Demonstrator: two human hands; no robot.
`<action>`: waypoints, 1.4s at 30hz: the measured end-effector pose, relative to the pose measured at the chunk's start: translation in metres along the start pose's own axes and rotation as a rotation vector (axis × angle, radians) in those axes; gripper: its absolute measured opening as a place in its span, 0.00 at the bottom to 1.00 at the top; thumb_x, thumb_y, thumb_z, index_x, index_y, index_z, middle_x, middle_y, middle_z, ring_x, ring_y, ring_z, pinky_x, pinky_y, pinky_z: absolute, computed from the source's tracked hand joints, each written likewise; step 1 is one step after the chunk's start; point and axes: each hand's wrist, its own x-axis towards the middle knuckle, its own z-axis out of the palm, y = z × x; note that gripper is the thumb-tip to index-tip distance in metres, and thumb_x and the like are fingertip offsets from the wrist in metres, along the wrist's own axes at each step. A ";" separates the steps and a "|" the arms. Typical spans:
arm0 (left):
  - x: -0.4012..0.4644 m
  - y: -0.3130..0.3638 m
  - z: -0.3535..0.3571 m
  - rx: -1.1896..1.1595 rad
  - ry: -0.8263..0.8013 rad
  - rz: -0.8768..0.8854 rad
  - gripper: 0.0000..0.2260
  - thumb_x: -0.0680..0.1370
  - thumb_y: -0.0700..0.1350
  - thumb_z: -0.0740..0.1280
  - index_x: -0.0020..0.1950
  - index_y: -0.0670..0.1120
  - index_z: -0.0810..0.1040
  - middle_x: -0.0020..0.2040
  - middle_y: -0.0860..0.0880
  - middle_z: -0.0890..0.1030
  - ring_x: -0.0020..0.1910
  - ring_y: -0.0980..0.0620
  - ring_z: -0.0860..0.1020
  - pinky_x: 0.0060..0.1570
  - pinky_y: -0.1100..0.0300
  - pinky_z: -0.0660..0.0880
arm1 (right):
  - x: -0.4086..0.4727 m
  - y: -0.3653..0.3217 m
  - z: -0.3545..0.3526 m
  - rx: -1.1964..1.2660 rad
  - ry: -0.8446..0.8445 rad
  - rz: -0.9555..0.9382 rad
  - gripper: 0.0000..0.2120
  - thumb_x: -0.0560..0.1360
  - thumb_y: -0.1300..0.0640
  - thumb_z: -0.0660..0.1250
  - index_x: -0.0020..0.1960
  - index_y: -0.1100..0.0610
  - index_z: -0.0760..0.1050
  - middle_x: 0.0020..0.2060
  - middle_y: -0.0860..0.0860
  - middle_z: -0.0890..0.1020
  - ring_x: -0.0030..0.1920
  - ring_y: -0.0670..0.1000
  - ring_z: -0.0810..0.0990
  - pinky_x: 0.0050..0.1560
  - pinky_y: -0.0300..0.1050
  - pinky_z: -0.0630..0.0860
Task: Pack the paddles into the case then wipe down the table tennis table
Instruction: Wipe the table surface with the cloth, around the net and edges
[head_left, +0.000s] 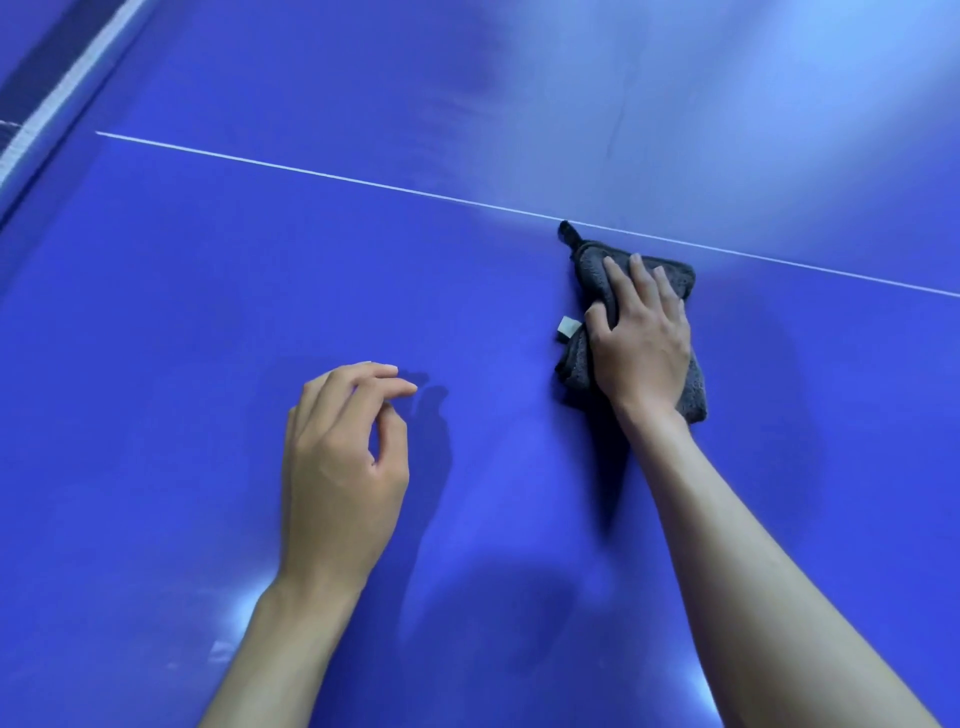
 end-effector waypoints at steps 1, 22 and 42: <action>-0.003 0.001 0.000 0.000 -0.008 0.000 0.11 0.80 0.37 0.62 0.55 0.46 0.83 0.57 0.52 0.81 0.60 0.51 0.76 0.61 0.51 0.74 | -0.007 0.000 -0.001 0.015 0.008 -0.005 0.27 0.81 0.48 0.60 0.80 0.44 0.68 0.81 0.45 0.65 0.82 0.50 0.58 0.82 0.54 0.54; -0.120 0.014 -0.049 0.059 -0.160 0.156 0.10 0.79 0.37 0.64 0.53 0.48 0.82 0.57 0.54 0.80 0.60 0.52 0.76 0.57 0.54 0.72 | -0.215 0.012 -0.030 0.134 0.123 0.044 0.23 0.76 0.54 0.64 0.71 0.44 0.78 0.75 0.43 0.75 0.77 0.49 0.69 0.67 0.56 0.69; -0.276 -0.008 -0.212 0.097 -0.408 0.210 0.11 0.78 0.36 0.69 0.54 0.51 0.81 0.55 0.57 0.79 0.57 0.52 0.76 0.54 0.55 0.72 | -0.510 -0.010 -0.086 0.326 -0.111 0.098 0.27 0.75 0.69 0.70 0.70 0.48 0.79 0.76 0.42 0.72 0.78 0.45 0.61 0.67 0.56 0.67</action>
